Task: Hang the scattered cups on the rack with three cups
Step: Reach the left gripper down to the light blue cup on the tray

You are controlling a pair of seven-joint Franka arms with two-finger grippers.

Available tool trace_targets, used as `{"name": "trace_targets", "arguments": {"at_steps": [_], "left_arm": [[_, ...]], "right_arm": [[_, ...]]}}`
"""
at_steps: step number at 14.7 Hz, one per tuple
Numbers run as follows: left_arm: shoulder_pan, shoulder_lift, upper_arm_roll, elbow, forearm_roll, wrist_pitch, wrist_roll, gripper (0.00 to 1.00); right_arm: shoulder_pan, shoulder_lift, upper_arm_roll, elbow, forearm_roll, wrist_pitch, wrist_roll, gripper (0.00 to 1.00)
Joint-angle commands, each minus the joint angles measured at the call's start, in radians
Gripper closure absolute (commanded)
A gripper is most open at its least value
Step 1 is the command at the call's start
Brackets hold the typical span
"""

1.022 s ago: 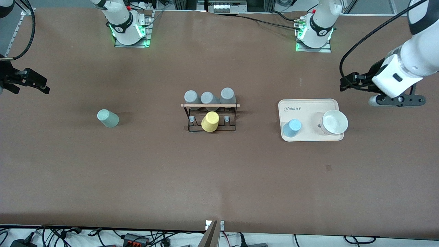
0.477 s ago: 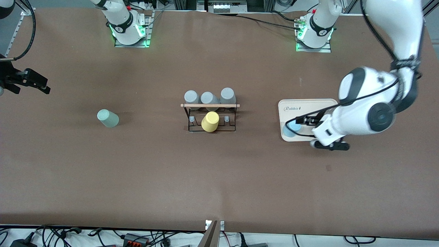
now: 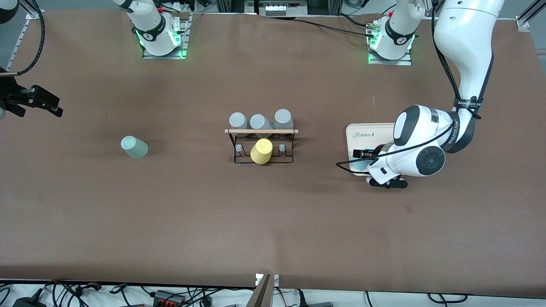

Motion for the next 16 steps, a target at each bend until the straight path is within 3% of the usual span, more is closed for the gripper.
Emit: {"name": "trace_targets", "arguments": {"at_steps": [1,12,14,16], "left_arm": [[0.000,-0.012,0.000,-0.029,0.012,0.018,0.015,0.00],[-0.002,0.036,0.003,-0.029,0.026,0.084,0.015,0.02],[-0.002,0.036,0.002,-0.029,0.067,0.084,0.015,0.24],[-0.003,0.036,0.000,-0.029,0.075,0.083,0.013,0.39]], "right_arm": [[0.002,-0.011,-0.004,-0.008,0.012,-0.006,-0.010,0.00],[-0.001,-0.009,-0.006,-0.011,0.012,-0.011,-0.005,0.00],[-0.001,-0.009,-0.006,-0.011,0.012,-0.011,-0.005,0.00],[0.001,-0.009,-0.006,-0.011,0.012,-0.011,-0.001,0.00]]}}
